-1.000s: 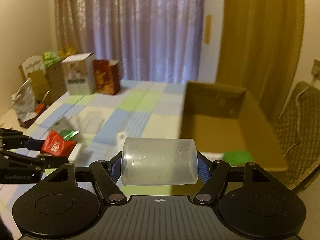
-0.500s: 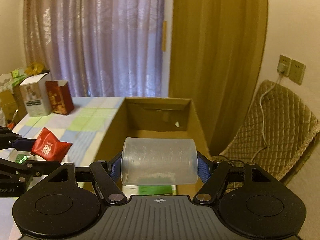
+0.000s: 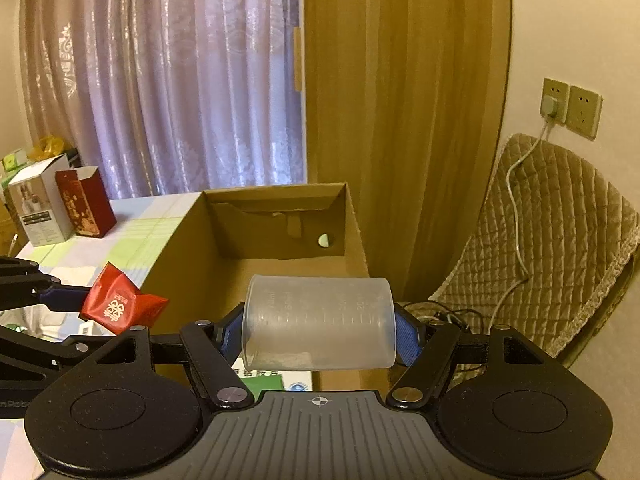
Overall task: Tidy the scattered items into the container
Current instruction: 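Carry the candy packet and cup into the cardboard box and release both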
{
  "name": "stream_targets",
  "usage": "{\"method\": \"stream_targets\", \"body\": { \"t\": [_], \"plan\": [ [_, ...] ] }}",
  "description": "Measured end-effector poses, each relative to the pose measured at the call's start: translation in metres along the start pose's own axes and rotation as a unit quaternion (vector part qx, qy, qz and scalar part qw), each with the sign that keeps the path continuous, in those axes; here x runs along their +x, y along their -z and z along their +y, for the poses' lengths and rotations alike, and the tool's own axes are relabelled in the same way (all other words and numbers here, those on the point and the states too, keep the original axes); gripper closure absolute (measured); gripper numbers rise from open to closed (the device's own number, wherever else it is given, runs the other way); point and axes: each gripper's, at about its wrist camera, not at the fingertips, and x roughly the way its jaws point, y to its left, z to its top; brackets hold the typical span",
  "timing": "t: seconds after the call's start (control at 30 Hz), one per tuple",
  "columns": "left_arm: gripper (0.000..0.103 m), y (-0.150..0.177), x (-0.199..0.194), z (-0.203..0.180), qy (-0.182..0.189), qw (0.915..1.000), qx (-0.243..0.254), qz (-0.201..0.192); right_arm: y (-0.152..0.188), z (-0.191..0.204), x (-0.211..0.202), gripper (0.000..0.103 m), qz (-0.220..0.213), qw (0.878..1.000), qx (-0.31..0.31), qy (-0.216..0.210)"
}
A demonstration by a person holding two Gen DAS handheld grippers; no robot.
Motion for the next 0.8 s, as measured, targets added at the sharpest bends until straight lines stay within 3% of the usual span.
{"method": "stream_targets", "body": {
  "t": [0.2, 0.33, 0.8],
  "plan": [
    [0.058, -0.006, 0.018, -0.001, 0.007, 1.0000, 0.003, 0.003, 0.003, -0.004, 0.009, 0.029, 0.006, 1.000, 0.004, 0.002],
    [0.042, -0.006, 0.023, 0.002, 0.002, 1.0000, -0.001, 0.002, 0.004, -0.006, 0.015, 0.029, 0.010, 1.000, 0.007, 0.002],
    [0.042, 0.014, 0.009, 0.031, -0.014, 0.9994, -0.030, 0.005, 0.001, 0.008, 0.025, 0.029, 0.013, 1.000, -0.002, -0.012]
  ]
}}
